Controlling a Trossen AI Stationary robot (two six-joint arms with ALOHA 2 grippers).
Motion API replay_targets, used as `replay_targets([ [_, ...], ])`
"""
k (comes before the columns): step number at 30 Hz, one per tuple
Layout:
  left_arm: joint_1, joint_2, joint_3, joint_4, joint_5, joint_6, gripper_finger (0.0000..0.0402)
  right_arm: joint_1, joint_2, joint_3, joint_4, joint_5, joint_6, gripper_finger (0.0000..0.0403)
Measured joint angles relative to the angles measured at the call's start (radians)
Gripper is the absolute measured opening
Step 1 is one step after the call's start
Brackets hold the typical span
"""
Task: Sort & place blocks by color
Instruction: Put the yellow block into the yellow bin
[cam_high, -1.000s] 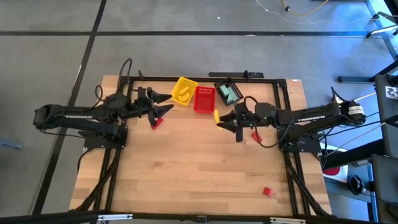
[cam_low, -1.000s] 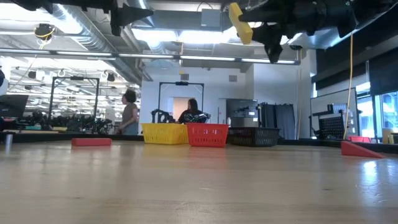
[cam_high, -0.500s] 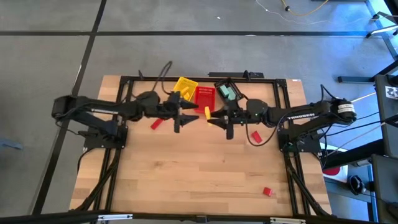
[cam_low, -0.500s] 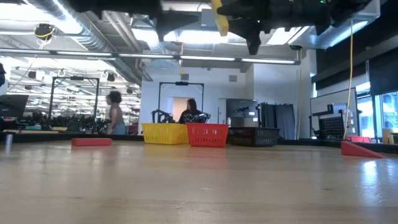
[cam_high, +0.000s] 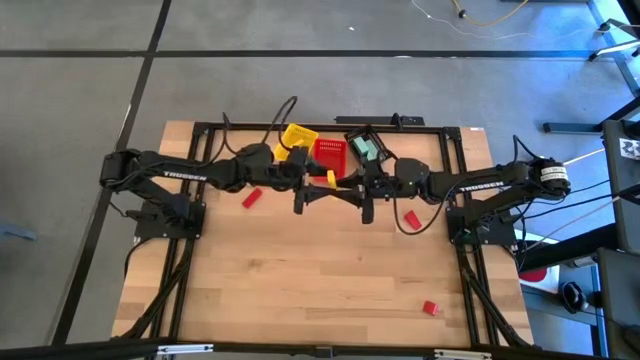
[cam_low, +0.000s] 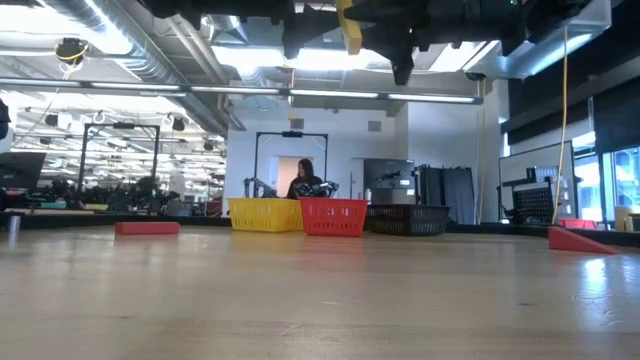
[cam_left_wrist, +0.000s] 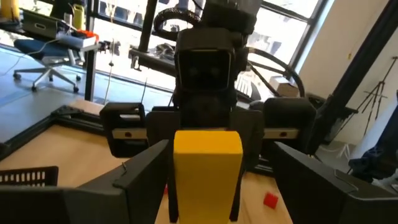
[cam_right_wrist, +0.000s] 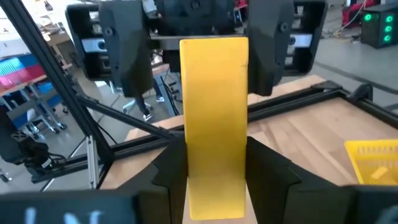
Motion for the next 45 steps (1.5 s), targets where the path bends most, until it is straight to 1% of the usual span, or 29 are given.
replay_targets([
  [7,0.008,-0.002,0.004,0.012,0.001,-0.001,0.0267,-0.002,0.000,0.000,0.029,0.007,0.004,0.0126],
  [11,0.012,-0.004,0.004,0.010,-0.010,-0.033,0.0258,-0.002,0.000,0.000,0.039,0.008,0.045,0.0126],
  [13,0.013,-0.004,0.004,0.010,-0.011,-0.034,0.0244,-0.002,0.000,0.000,0.039,0.008,0.052,0.0126],
  [16,0.013,-0.004,0.004,0.010,-0.030,-0.038,0.0208,-0.002,0.000,0.000,0.039,0.008,0.054,0.0126],
  [18,0.014,-0.004,0.004,0.010,-0.045,-0.054,0.0176,-0.002,0.000,0.000,0.039,0.008,0.070,0.0126],
  [21,0.021,-0.004,0.004,0.010,-0.039,-0.068,0.0122,-0.002,0.000,0.000,0.039,0.011,0.077,0.0126],
  [24,0.031,-0.004,0.004,0.010,-0.019,-0.089,0.0116,-0.002,-0.001,0.000,0.039,0.010,0.080,0.0126],
  [27,0.063,-0.028,0.004,-0.027,0.042,-0.114,0.0116,-0.003,-0.007,0.000,0.038,0.009,0.105,0.0127],
  [29,0.084,-0.064,0.004,-0.086,0.068,-0.114,0.0116,-0.003,-0.021,0.001,0.035,0.007,0.121,0.0155],
  [33,0.140,-0.175,0.004,-0.225,0.064,-0.055,0.0116,-0.002,-0.071,-0.001,-0.021,-0.005,0.122,0.0235],
  [36,0.179,-0.231,0.002,-0.324,0.069,0.005,0.0116,-0.020,-0.122,-0.001,-0.096,0.011,0.098,0.0270],
  [39,0.206,-0.289,0.002,-0.384,0.049,0.046,0.0116,-0.041,-0.191,-0.001,-0.214,0.016,0.093,0.0279],
  [41,0.220,-0.313,-0.009,-0.394,0.041,0.073,0.0116,-0.054,-0.239,-0.001,-0.295,0.011,0.069,0.0278],
  [45,0.238,-0.334,-0.043,-0.387,0.028,0.050,0.0116,-0.081,-0.348,-0.001,-0.476,0.018,0.024,0.0272],
])
